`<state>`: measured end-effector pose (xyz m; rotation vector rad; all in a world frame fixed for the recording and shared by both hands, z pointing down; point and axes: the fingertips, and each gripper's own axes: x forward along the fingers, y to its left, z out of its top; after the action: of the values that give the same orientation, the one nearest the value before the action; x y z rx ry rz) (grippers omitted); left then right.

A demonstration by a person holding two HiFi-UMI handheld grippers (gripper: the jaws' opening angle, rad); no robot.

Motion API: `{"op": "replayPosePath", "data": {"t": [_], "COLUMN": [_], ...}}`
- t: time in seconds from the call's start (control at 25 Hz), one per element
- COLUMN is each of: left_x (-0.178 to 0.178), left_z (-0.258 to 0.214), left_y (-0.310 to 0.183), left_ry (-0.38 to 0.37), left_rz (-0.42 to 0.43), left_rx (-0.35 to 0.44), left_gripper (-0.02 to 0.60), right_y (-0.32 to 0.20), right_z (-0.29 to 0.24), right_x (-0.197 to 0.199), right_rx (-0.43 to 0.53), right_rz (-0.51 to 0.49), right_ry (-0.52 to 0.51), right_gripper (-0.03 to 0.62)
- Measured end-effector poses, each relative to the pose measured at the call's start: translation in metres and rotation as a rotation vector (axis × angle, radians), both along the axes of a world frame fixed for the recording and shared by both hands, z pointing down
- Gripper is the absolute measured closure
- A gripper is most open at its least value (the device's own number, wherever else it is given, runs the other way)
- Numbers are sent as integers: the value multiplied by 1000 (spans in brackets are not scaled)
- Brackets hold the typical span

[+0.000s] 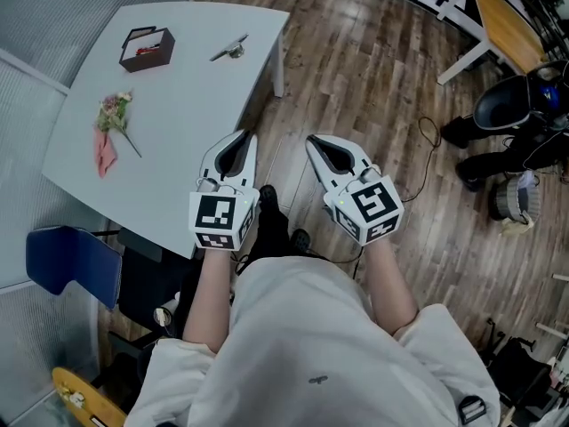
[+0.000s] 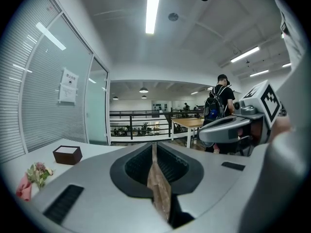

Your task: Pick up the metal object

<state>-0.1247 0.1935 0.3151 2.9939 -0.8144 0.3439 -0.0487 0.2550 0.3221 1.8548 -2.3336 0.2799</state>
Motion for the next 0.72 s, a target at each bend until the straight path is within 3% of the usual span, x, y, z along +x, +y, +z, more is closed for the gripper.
{"op": "replayPosePath", "data": {"t": [0.28, 0.44, 0.72], "left_x": [11, 17, 33], "left_z": [0, 3, 11], "left_y": [-36, -62, -102], "left_ry": [3, 4, -7], "left_rz": [3, -9, -4], "left_rx": [-6, -13, -28], "left_gripper": [551, 500, 482], "right_y": [-38, -60, -100], "right_z": [-1, 1, 8], "right_x": [10, 16, 34], "right_rx": [-6, -14, -36], "right_rz": [-8, -11, -4], "right_ry": [3, 1, -8], "right_gripper": [569, 559, 517]}}
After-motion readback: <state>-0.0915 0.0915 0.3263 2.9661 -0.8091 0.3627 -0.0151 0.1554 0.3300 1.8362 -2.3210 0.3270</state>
